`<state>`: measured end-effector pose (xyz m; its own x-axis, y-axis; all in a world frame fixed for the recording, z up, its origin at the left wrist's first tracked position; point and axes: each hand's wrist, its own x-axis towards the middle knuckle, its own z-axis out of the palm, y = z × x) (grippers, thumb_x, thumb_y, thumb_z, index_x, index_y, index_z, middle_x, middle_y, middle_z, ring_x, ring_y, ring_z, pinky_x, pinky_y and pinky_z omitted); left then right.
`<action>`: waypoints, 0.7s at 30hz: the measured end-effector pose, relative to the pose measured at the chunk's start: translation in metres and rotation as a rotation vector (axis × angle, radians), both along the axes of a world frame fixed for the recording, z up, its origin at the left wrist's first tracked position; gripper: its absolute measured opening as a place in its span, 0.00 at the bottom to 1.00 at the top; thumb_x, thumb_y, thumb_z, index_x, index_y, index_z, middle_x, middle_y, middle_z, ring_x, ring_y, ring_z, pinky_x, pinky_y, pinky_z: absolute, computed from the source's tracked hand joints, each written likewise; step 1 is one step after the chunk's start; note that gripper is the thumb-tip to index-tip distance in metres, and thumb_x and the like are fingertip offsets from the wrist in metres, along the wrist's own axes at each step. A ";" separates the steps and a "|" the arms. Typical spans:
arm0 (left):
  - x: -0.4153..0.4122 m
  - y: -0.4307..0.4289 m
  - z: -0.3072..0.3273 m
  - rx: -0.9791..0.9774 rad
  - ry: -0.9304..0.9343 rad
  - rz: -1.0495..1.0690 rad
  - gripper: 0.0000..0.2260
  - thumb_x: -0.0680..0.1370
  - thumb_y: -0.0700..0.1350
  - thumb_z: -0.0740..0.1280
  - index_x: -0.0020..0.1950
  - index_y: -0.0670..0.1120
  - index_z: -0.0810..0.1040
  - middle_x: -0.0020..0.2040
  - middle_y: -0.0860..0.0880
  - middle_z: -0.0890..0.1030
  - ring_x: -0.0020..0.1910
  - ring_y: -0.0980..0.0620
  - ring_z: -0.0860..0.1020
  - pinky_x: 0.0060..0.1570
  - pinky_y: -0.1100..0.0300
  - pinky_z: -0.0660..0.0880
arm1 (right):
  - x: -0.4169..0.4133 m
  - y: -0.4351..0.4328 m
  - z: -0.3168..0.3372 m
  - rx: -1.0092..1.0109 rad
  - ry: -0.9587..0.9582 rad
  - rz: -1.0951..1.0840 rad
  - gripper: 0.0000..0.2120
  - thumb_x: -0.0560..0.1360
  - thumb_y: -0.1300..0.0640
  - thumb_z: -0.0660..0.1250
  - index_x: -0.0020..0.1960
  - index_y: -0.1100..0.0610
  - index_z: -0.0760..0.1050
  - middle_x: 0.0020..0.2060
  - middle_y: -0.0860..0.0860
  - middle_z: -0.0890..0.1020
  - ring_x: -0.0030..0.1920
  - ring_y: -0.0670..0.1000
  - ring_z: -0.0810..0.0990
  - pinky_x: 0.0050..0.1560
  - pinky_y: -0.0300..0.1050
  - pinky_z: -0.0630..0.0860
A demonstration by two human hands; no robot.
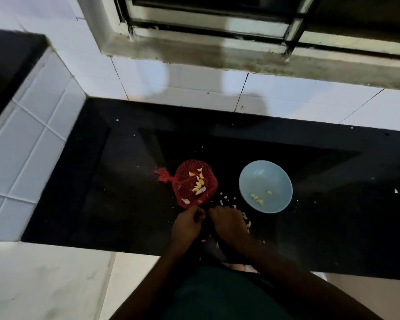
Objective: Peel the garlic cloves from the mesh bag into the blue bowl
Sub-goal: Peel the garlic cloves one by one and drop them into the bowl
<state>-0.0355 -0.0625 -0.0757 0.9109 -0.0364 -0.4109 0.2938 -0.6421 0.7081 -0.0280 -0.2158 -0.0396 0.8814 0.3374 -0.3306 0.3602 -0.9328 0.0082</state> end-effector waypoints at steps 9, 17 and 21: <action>-0.005 -0.012 0.033 -0.426 -0.050 0.023 0.11 0.78 0.40 0.73 0.58 0.52 0.83 0.50 0.54 0.86 0.48 0.55 0.84 0.49 0.65 0.80 | -0.003 -0.038 0.034 0.952 0.350 -0.751 0.25 0.84 0.43 0.53 0.34 0.55 0.73 0.28 0.46 0.76 0.30 0.42 0.73 0.37 0.41 0.67; 0.001 -0.055 0.094 -0.745 -0.170 0.141 0.09 0.76 0.36 0.74 0.56 0.43 0.85 0.51 0.45 0.87 0.52 0.44 0.86 0.55 0.49 0.82 | -0.008 -0.046 0.071 1.550 0.514 -1.029 0.21 0.79 0.43 0.59 0.36 0.58 0.72 0.21 0.49 0.66 0.17 0.44 0.61 0.19 0.34 0.58; 0.002 -0.060 0.112 -0.710 -0.209 0.141 0.07 0.78 0.41 0.73 0.54 0.47 0.86 0.51 0.48 0.87 0.52 0.48 0.85 0.55 0.53 0.82 | -0.012 -0.049 0.081 1.621 0.422 -0.860 0.21 0.77 0.41 0.62 0.39 0.59 0.75 0.26 0.46 0.75 0.24 0.44 0.74 0.26 0.36 0.70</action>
<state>-0.0338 -0.1230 0.0365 0.9830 -0.1056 -0.1501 0.1534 0.0233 0.9879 -0.0400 -0.2646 0.0411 0.9144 0.0732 -0.3981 -0.4048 0.1516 -0.9018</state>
